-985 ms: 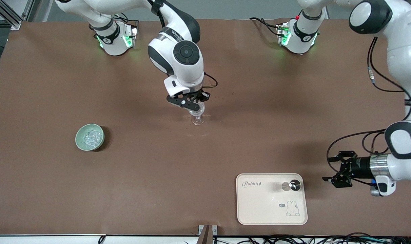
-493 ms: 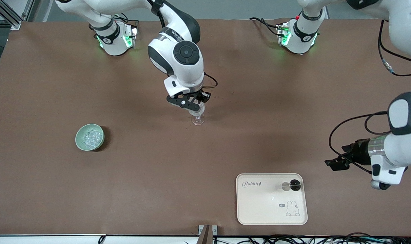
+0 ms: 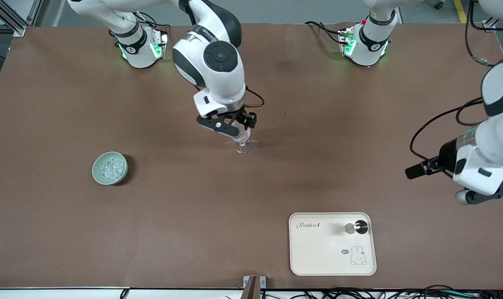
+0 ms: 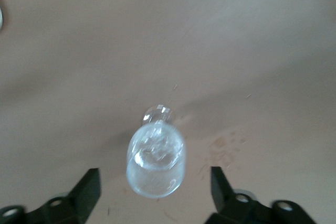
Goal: Pour wine and add ice with both arms
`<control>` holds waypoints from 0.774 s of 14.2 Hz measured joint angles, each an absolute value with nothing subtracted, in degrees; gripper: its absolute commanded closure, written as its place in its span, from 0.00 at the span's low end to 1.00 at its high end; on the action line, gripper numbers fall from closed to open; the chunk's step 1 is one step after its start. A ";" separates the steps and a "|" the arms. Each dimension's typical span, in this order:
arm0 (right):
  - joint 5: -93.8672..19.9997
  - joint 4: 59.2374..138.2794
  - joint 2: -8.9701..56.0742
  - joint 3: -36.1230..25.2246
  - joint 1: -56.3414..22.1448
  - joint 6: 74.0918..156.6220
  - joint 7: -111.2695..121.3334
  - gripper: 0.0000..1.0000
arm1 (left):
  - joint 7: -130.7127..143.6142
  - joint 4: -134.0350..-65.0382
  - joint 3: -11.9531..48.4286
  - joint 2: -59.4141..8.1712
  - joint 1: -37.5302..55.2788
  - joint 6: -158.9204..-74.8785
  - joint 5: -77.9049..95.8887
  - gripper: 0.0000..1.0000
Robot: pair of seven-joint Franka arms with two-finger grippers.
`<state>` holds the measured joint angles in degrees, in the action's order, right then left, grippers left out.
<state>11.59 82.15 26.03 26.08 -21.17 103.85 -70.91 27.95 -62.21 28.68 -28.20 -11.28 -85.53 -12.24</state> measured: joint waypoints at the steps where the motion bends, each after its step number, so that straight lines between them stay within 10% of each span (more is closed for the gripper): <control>1: 13.32 81.30 24.58 26.01 -19.37 101.70 -69.37 0.00 | 25.92 -62.28 29.43 -26.92 -11.97 -84.50 -12.47 0.00; 7: 15.10 80.40 11.43 13.71 -11.39 91.85 -44.58 0.00 | 22.49 -63.75 31.31 -20.43 -11.18 -80.29 -14.09 0.00; 11: 10.39 80.55 6.59 1.94 -11.07 88.86 -29.53 0.00 | 17.28 -69.35 21.16 -12.46 -3.30 -78.36 -10.22 0.00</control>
